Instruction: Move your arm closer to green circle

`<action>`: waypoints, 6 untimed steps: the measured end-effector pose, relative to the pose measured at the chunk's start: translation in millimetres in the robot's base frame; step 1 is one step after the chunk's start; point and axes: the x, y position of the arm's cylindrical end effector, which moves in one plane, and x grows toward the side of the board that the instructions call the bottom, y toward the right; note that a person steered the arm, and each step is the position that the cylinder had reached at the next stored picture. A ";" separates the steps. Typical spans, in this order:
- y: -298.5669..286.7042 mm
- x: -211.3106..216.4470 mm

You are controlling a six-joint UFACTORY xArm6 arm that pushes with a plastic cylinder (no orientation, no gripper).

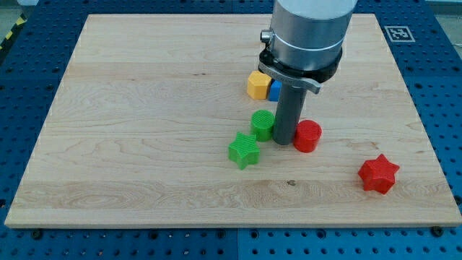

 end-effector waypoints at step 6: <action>-33.6 1.6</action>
